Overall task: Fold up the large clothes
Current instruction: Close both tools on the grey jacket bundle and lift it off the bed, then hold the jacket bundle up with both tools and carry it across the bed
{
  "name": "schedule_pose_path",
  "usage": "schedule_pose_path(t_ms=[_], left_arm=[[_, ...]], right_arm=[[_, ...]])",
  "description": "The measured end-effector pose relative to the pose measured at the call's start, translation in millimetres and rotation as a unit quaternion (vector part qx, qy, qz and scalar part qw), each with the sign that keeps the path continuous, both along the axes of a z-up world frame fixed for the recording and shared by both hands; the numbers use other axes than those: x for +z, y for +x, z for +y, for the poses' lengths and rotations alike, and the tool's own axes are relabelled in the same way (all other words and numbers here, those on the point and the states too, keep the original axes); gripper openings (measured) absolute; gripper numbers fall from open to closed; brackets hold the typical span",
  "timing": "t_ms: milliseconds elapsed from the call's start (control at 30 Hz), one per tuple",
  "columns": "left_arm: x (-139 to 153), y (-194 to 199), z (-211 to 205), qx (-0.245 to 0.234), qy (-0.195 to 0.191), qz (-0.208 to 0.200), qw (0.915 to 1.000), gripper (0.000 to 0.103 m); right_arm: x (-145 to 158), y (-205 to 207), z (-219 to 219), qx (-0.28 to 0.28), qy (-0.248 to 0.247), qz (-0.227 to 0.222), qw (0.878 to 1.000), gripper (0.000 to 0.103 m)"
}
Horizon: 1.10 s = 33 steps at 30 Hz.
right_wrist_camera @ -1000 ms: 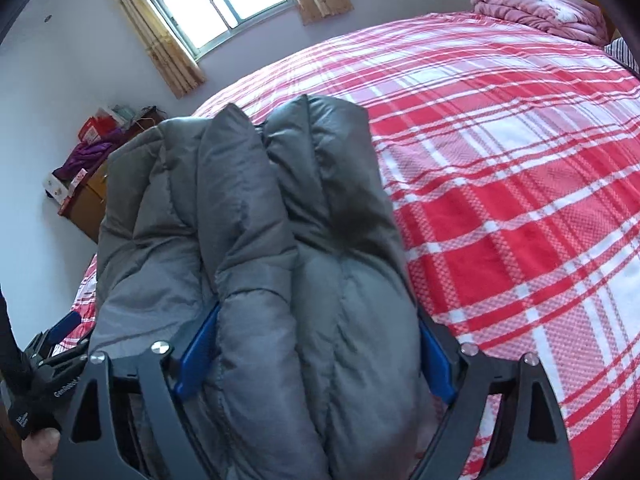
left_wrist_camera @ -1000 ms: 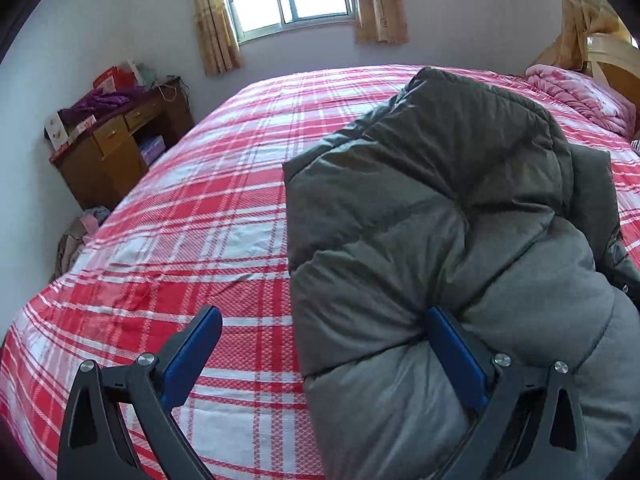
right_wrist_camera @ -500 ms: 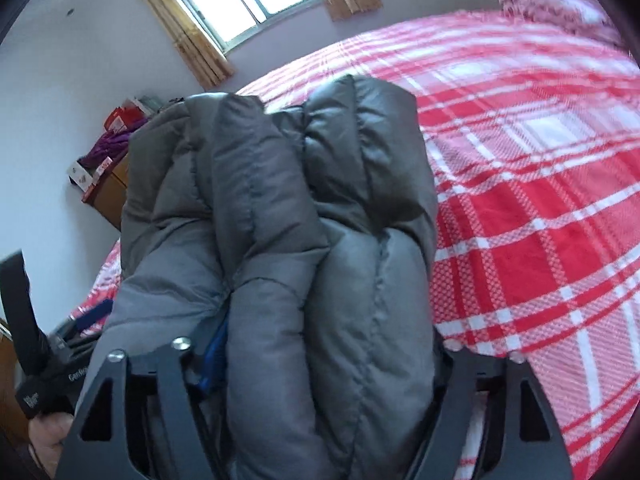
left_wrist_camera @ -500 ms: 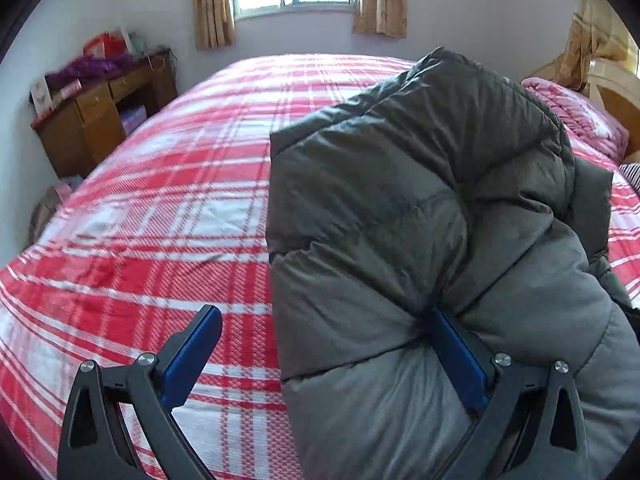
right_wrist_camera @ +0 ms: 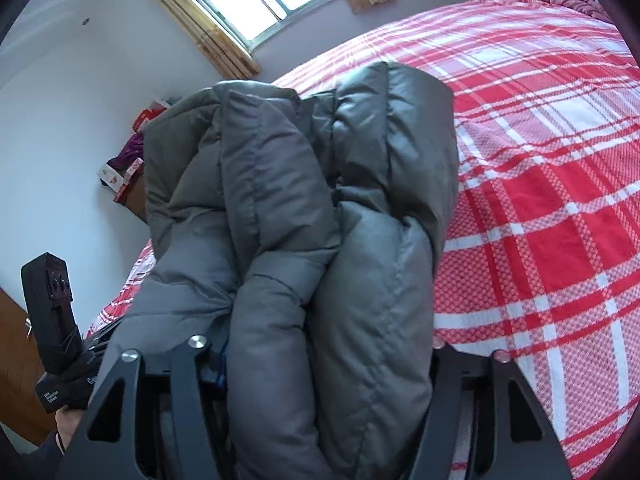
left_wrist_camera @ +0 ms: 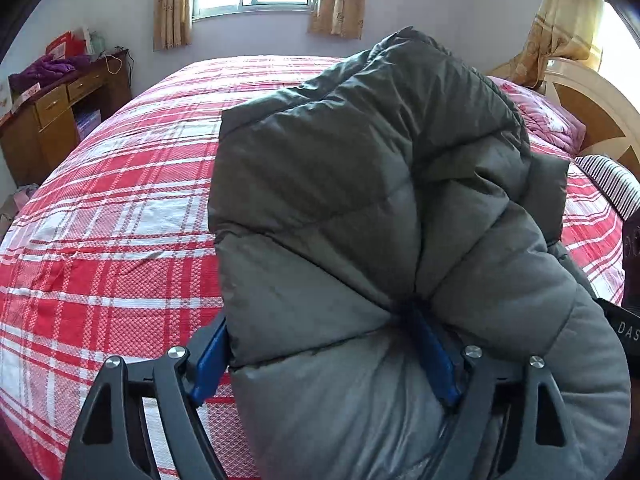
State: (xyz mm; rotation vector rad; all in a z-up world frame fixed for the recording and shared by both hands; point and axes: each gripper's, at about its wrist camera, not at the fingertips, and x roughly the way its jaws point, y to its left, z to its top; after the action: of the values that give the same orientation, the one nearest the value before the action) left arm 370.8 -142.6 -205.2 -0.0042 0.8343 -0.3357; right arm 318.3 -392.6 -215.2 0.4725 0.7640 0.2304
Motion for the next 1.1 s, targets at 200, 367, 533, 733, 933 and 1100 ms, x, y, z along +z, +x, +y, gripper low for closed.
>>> schedule_pose_path(t_ms=[200,367,533,733,933,1100], left_arm=[[9,-13,-15,-0.031,0.038,-0.035,0.9982,0.048],[21,-20,-20,-0.025,0.068,-0.055,0.9959,0.024],[53,-46,-13,-0.029,0.080,-0.104,0.9910,0.018],[91,-73,2,-0.027,0.082,-0.145,0.9857,0.017],[118,-97,38,-0.002,0.067,-0.157,0.9853,0.017],[130,-122,62,0.023,0.068,-0.167,0.9833,0.016]], right_arm=[[-6,6,-5,0.021,0.030,0.009,0.999,0.042],[-3,0,-3,0.034,0.032,-0.002,0.999,0.028],[5,-18,0,0.038,0.060,-0.033,0.997,0.025],[25,-43,5,0.041,0.105,-0.073,0.991,0.024],[59,-63,29,0.064,0.097,-0.108,0.987,0.023],[84,-70,65,0.099,0.073,-0.130,0.984,0.023]])
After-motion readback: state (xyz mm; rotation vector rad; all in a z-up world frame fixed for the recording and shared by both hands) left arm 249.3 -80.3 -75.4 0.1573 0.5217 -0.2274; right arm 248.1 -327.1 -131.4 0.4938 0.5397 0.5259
